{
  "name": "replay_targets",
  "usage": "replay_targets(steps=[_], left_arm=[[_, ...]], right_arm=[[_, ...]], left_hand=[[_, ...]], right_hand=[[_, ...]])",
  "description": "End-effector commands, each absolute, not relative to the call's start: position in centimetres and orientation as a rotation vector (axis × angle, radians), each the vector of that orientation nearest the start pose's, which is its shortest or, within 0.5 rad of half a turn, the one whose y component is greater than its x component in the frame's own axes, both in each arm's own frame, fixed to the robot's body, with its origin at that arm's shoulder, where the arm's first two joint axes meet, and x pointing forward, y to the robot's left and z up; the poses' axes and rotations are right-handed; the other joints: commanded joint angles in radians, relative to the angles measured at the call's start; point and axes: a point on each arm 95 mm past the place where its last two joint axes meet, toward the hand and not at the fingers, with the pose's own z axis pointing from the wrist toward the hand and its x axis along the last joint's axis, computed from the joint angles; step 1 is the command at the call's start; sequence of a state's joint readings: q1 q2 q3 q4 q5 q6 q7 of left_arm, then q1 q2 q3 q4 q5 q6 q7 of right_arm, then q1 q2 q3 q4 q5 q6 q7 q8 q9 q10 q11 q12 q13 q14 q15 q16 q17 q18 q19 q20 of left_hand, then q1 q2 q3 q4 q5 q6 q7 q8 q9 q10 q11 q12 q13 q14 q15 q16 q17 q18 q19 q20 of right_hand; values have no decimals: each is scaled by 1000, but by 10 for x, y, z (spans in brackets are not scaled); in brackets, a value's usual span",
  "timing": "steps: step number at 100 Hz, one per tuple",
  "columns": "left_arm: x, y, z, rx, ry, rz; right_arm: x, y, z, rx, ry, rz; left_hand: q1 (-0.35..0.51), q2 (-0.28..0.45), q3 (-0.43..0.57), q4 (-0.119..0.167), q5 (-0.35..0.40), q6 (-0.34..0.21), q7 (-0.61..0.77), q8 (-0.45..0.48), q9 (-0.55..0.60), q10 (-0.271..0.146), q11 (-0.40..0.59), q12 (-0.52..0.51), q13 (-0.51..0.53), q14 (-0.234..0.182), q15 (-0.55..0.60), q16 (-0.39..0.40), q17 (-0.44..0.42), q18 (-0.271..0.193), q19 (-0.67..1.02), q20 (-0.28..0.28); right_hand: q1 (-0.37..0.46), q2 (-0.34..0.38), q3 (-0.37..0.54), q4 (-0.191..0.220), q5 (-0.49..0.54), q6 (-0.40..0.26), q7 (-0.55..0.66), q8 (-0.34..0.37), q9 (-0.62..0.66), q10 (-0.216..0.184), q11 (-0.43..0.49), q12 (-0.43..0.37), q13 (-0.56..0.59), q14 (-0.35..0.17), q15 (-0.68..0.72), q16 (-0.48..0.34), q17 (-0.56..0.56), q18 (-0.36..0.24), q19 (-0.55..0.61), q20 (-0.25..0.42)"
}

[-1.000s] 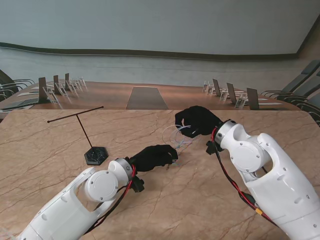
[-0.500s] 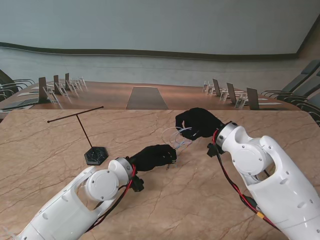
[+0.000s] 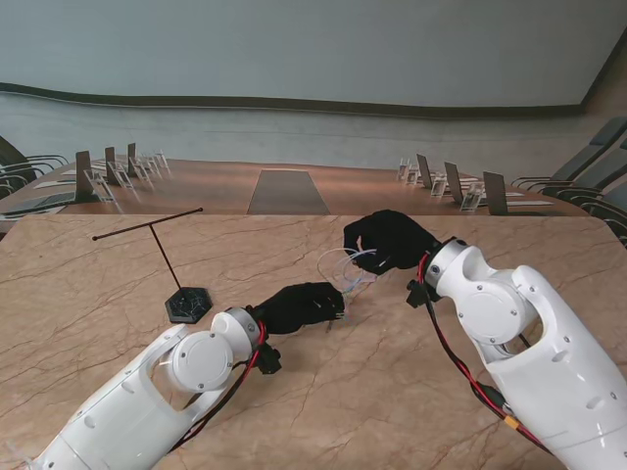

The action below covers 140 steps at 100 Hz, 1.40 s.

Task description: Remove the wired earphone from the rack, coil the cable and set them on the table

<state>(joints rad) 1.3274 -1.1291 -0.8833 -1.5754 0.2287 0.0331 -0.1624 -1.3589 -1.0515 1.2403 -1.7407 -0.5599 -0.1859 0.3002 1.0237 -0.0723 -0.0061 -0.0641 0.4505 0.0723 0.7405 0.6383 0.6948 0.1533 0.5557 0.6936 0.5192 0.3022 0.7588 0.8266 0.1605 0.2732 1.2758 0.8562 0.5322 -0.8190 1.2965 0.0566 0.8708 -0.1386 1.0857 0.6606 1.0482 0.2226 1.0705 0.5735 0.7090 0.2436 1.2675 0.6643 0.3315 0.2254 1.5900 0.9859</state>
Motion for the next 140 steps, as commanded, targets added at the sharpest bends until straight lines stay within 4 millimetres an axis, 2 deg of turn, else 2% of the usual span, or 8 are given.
replay_targets(steps=[1, 52, 74, 90, 106, 112, 124, 140], left_arm=[[407, -123, -312, -1856, 1585, -1990], [410, -141, -313, -1892, 1644, -2002], [409, -147, -310, -1880, 1657, -2030], [410, -148, -308, -1883, 1666, -2038], [410, -149, -308, -1910, 1651, -2045], [409, -149, -309, -1907, 1650, -2044], [409, -151, -308, -1897, 1649, -2043], [410, -154, -306, -1892, 1645, -2046]], right_arm=[[435, 29, -202, 1215, 1615, 1921], [411, 17, -212, 1244, 1587, 1873], [416, 19, -213, 1247, 1595, 1874], [422, 22, -213, 1251, 1595, 1882], [429, 23, -214, 1256, 1594, 1879], [431, 23, -214, 1256, 1596, 1876], [433, 26, -215, 1265, 1592, 1887], [435, 31, -216, 1273, 1598, 1900]], left_hand=[[-18, -4, 6, 33, -41, 2, -31, -16, -32, 1, -15, -1, -18, -26, -13, -17, -18, -27, -10, -1], [-76, 22, 10, 42, -69, 20, -109, -52, -84, 4, -45, -25, -58, -36, -49, -34, -49, -30, -57, -19], [-81, 14, 20, 39, -55, 8, -111, -49, -76, -2, -55, -41, -56, -42, -71, -49, -56, -33, -78, -29], [-145, 42, 0, 39, -34, 17, -103, -43, -57, 5, -49, -39, -41, -34, -69, -51, -46, -26, -75, -28], [-133, 53, 6, 35, -15, 13, -99, -41, -40, 9, -48, -38, -34, -28, -64, -51, -46, -22, -72, -26], [-115, 38, 9, 35, -15, 7, -96, -36, -36, 7, -47, -37, -30, -29, -63, -52, -44, -21, -71, -26], [-6, -5, 24, 23, -11, -26, -44, 6, -4, -3, -29, -27, -3, -31, -54, -54, -21, -17, -62, -25], [168, 46, -14, 16, -21, -57, 81, 4, 36, -17, 20, 7, 28, -31, -34, -55, 2, -11, -39, -26]], right_hand=[[55, 28, 139, 106, 98, -104, 128, 17, 17, 127, 14, 13, 57, 99, 79, 10, 12, -62, 0, 8], [57, 25, 140, 104, 98, -100, 128, 15, 17, 129, 12, 13, 57, 100, 78, 7, 12, -58, -1, 4], [55, 27, 138, 102, 96, -103, 127, 13, 16, 126, 12, 13, 57, 99, 80, 7, 12, -59, -1, 3], [55, 27, 138, 101, 97, -104, 126, 12, 18, 125, 12, 12, 58, 98, 79, 7, 14, -59, 0, 3], [57, 24, 140, 101, 98, -103, 127, 12, 18, 127, 12, 12, 59, 99, 80, 6, 14, -60, 1, 3], [56, 23, 141, 100, 98, -105, 128, 13, 18, 127, 12, 12, 59, 99, 80, 6, 15, -60, 2, 3], [57, 23, 141, 99, 98, -104, 127, 12, 17, 127, 12, 11, 58, 100, 80, 6, 15, -59, 1, 3], [57, 21, 143, 99, 98, -104, 128, 12, 18, 127, 13, 11, 58, 100, 80, 6, 15, -59, 1, 2]])
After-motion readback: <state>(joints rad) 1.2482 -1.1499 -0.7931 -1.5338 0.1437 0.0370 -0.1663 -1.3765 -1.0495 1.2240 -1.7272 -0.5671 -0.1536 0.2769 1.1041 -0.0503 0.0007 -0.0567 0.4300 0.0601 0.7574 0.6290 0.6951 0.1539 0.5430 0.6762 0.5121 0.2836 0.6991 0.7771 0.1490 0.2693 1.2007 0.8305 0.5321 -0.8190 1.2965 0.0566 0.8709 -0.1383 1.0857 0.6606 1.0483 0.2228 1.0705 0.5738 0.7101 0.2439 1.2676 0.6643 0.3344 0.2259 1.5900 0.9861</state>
